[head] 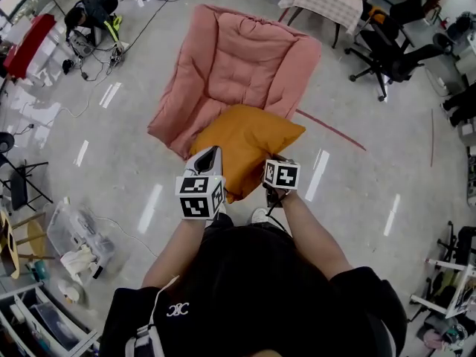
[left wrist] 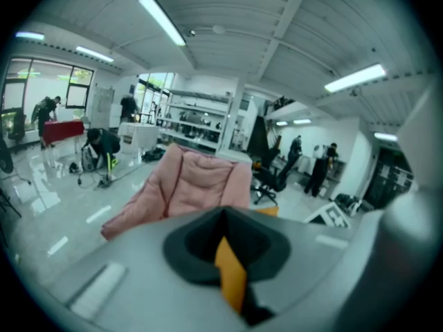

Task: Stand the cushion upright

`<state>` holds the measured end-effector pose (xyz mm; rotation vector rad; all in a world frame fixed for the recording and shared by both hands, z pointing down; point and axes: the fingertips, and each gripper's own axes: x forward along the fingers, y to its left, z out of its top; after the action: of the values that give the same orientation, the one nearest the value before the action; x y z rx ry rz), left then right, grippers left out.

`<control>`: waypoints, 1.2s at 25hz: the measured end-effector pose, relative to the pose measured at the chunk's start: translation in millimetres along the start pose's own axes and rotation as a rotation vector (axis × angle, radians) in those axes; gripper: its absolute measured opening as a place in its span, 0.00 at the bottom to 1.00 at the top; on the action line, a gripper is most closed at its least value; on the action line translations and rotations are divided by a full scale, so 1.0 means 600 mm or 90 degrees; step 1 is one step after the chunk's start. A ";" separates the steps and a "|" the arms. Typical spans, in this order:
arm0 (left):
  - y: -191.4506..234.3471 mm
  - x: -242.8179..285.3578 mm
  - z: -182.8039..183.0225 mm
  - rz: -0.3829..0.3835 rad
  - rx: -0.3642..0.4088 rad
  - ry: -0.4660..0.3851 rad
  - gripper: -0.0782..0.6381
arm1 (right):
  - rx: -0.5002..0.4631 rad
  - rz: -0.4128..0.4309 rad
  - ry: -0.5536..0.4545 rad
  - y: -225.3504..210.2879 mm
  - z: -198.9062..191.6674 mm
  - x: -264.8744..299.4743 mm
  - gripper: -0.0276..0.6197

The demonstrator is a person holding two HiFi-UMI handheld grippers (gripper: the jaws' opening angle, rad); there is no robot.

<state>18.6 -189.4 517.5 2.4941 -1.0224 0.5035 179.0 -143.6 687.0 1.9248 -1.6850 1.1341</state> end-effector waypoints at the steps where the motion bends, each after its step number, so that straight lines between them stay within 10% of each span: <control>1: 0.004 0.000 0.005 -0.005 -0.012 -0.005 0.10 | -0.018 0.006 -0.008 0.014 0.016 -0.002 0.06; 17: 0.144 -0.023 0.117 -0.016 -0.076 -0.110 0.10 | -0.245 0.071 -0.116 0.229 0.284 -0.020 0.06; 30: 0.162 0.031 0.111 -0.056 -0.090 -0.074 0.10 | -0.489 0.105 -0.102 0.251 0.409 -0.049 0.06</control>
<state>-27.6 -296.0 490.8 2.4521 -0.9504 0.2534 120.9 -332.9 475.5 1.4197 -1.9937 0.2783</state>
